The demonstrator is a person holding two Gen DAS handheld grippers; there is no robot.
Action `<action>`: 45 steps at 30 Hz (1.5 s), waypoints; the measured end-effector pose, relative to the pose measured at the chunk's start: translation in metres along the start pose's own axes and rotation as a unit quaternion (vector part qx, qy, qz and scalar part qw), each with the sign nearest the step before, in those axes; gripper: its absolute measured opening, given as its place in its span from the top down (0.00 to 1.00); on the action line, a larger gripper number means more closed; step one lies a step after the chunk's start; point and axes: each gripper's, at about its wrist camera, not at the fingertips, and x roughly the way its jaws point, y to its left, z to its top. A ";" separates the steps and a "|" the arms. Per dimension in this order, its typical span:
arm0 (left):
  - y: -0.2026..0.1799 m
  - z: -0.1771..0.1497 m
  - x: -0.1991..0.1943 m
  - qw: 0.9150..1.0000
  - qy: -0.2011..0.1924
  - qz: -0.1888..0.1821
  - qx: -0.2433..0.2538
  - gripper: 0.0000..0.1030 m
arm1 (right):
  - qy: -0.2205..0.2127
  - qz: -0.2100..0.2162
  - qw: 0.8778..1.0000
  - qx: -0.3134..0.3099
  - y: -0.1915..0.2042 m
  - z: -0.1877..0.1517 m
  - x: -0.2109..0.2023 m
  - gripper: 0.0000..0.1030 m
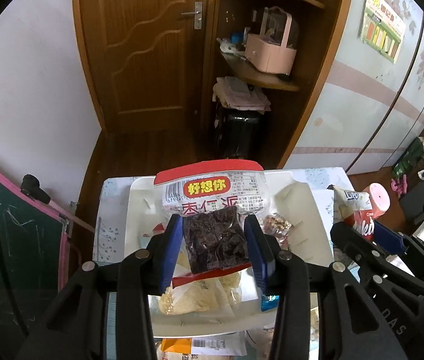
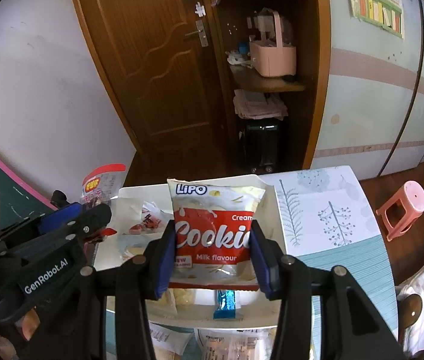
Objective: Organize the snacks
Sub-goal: 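Carry both snacks into the white tray and open both tools, then withdraw both tools from the tray toward the remaining snacks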
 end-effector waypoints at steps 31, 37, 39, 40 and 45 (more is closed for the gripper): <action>0.012 -0.022 0.017 0.999 0.037 0.012 -0.037 0.11 | 0.043 0.000 0.999 0.021 -0.015 -0.020 0.022 0.41; 0.005 -0.028 0.002 0.999 0.029 0.017 -0.034 0.11 | 0.040 0.004 0.999 0.019 -0.018 -0.026 0.008 0.41; 0.002 -0.030 -0.005 0.999 0.025 0.017 -0.033 0.11 | 0.039 0.004 0.999 0.017 -0.018 -0.027 0.002 0.41; 0.001 -0.031 -0.009 0.999 0.024 0.017 -0.033 0.11 | 0.038 0.004 0.999 0.017 -0.019 -0.028 -0.001 0.41; -0.006 -0.039 -0.031 0.999 0.012 0.016 -0.033 0.11 | 0.030 0.006 0.999 0.014 -0.022 -0.033 -0.020 0.41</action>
